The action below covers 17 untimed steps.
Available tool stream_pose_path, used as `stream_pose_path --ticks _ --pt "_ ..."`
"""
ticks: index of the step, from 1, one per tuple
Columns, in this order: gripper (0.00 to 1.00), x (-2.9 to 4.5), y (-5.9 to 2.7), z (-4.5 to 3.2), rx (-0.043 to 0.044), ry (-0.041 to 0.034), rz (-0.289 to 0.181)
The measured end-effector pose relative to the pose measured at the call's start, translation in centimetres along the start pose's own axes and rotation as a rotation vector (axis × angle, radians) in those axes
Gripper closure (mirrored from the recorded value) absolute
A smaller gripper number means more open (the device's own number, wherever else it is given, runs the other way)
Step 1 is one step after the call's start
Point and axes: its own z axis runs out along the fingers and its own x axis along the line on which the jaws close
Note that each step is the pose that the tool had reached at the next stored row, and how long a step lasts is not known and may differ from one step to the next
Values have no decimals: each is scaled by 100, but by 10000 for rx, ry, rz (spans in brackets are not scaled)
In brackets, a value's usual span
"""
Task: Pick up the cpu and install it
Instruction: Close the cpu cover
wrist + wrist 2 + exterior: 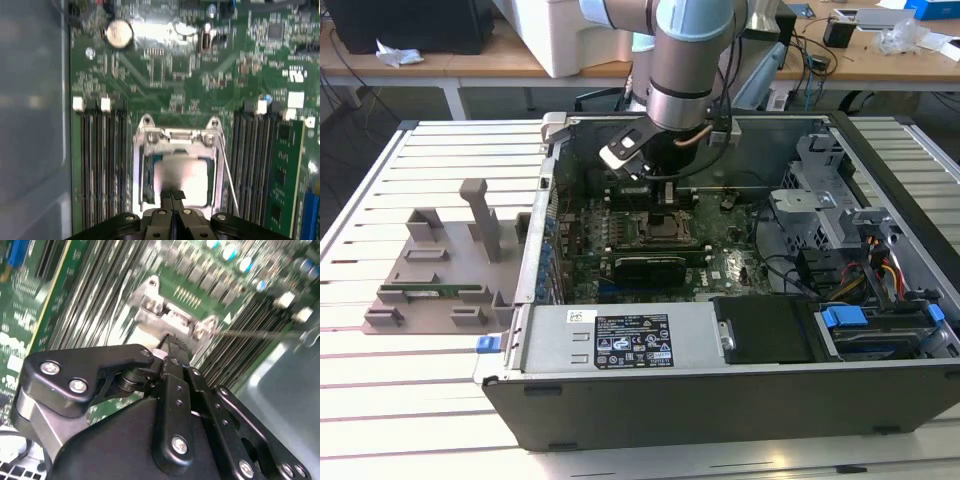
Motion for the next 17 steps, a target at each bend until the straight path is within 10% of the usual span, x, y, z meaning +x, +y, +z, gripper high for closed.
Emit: stream_pose_path --ticks 9,17 --pt "89 -5 205 -86 13 35 -1" --pt "89 2 -142 -60 -38 89 -7"
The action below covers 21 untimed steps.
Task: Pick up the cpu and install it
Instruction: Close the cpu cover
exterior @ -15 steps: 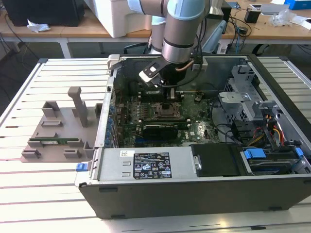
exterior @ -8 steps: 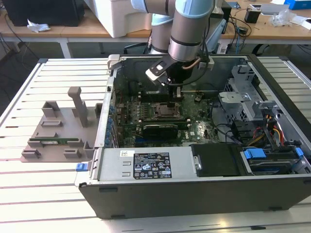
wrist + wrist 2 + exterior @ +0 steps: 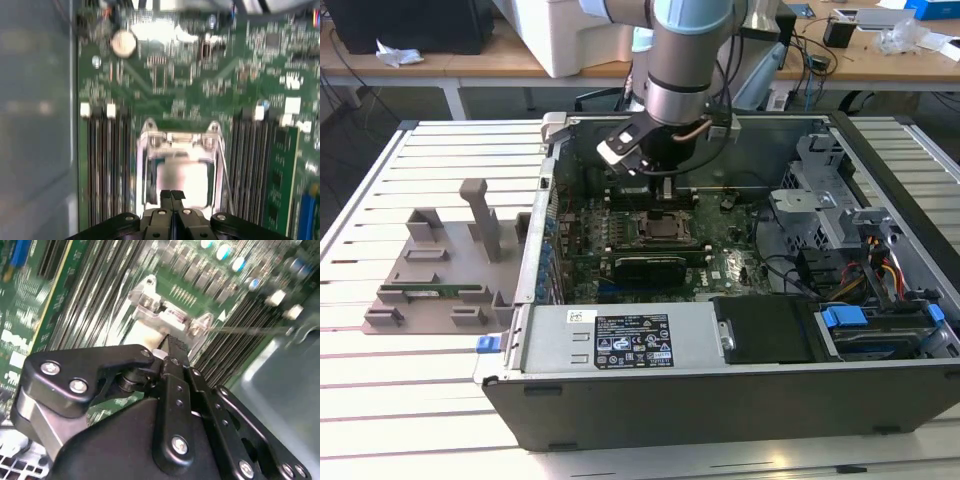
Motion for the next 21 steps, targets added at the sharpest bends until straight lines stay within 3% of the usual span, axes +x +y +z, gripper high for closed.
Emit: stream_pose_path --ticks 3,5,15,19,21 --pt "89 -2 -118 32 0 -2 -1" --pt "89 -5 -150 58 -1 -1 -3" --pt "89 -23 -116 93 0 -7 -58" --pt "89 -21 -115 -4 -1 -5 -57" --pt "89 -34 -115 -4 -1 -6 -61"
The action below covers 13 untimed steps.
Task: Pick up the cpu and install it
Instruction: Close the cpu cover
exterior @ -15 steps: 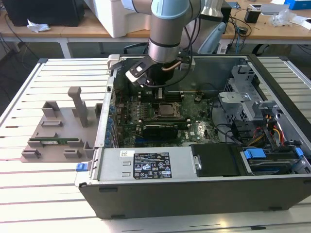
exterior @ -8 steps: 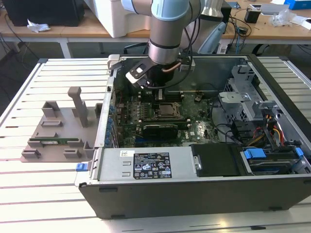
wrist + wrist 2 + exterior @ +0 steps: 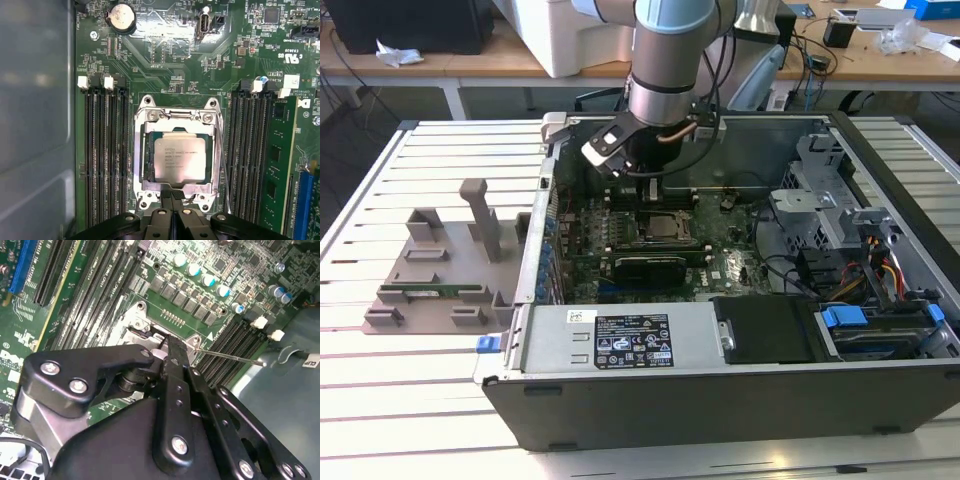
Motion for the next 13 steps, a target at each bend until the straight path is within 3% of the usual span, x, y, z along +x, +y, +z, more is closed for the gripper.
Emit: stream_pose_path --ticks 13 --pt "89 -23 -17 96 9 -6 -8"
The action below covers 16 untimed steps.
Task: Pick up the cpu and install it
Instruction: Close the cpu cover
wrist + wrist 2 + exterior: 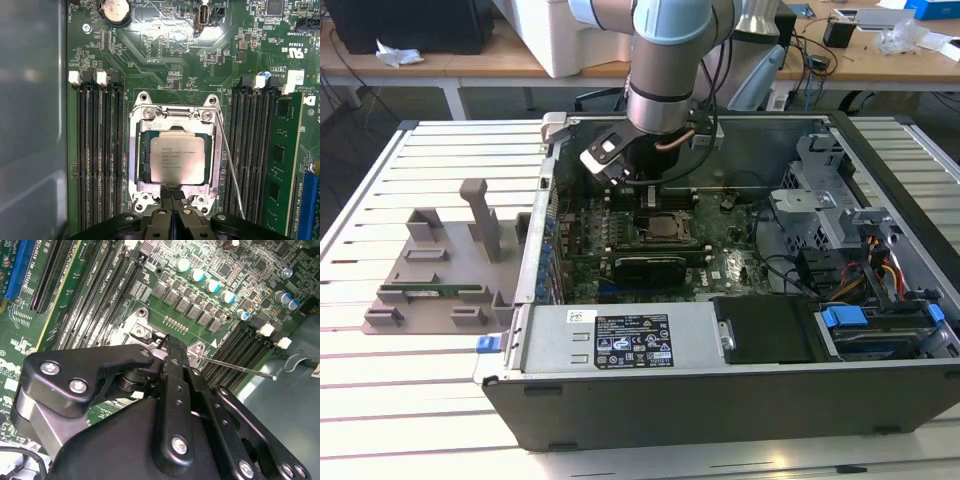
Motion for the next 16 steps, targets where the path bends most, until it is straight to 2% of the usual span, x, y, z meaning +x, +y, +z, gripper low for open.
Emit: stream_pose_path --ticks 6,10,16 --pt "89 -18 14 6 3 2 -33" --pt "89 -16 8 -78 1 7 -35" --pt "89 -20 11 -33 13 8 -35"
